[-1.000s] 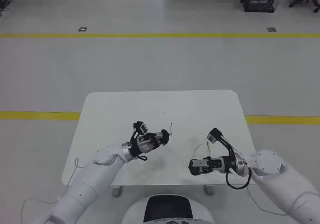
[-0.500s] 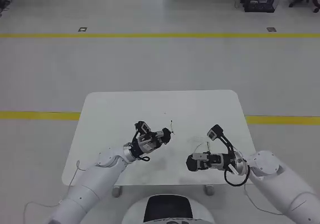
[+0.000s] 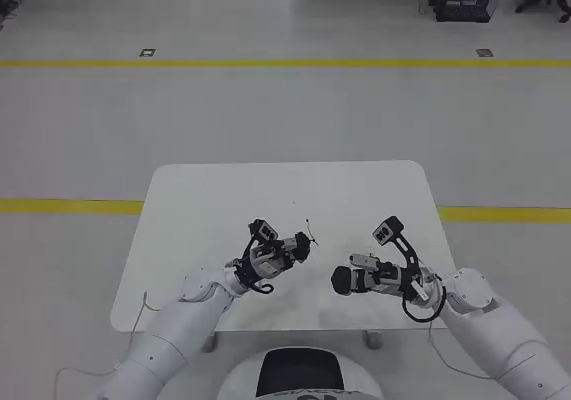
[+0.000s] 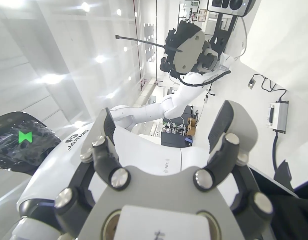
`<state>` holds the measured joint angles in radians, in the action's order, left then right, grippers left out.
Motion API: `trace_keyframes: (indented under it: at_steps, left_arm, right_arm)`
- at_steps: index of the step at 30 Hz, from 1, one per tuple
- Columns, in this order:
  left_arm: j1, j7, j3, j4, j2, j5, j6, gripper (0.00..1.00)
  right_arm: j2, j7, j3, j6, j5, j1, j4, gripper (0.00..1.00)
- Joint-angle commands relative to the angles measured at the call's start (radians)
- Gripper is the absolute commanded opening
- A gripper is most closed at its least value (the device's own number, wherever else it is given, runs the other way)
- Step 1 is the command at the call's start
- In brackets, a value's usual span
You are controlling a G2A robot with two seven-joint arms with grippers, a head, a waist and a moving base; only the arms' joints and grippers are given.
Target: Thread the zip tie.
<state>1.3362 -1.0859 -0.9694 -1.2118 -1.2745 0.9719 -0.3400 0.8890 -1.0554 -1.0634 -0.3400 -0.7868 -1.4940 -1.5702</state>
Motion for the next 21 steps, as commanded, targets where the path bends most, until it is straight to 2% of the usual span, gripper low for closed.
trace_keyframes:
  at_steps: [1, 4, 8, 11, 14, 19, 21]
  left_arm:
    - [0.0, 0.0, 0.0, 0.0, 0.0, 0.0, 0.0, 0.0]
    - [0.01, 0.027, 0.005, -0.009, -0.002, 0.02, 0.019, 0.0]
    - [0.018, -0.004, 0.018, -0.004, -0.007, 0.067, 0.031, 0.0]
    - [0.014, -0.024, 0.023, 0.016, -0.01, 0.096, 0.029, 0.0]
    - [0.004, -0.044, 0.026, 0.03, -0.012, 0.098, 0.02, 0.0]
    - [0.004, -0.044, 0.026, 0.03, -0.012, 0.098, 0.02, 0.0]
    - [0.006, -0.023, 0.029, 0.021, -0.013, 0.092, 0.027, 0.0]
  right_arm:
    - [0.0, 0.0, 0.0, 0.0, 0.0, 0.0, 0.0, 1.0]
    - [0.003, 0.03, 0.003, 0.003, 0.014, -0.002, -0.009, 1.0]
    - [0.013, 0.053, 0.012, 0.0, -0.002, 0.001, 0.003, 1.0]
    - [0.023, 0.041, 0.015, 0.0, -0.027, 0.011, 0.02, 1.0]
    - [0.025, 0.033, 0.015, 0.0, -0.027, 0.013, 0.025, 1.0]
    - [0.025, 0.033, 0.015, 0.0, -0.027, 0.013, 0.025, 1.0]
    - [0.028, 0.057, 0.019, 0.006, -0.035, 0.007, 0.013, 1.0]
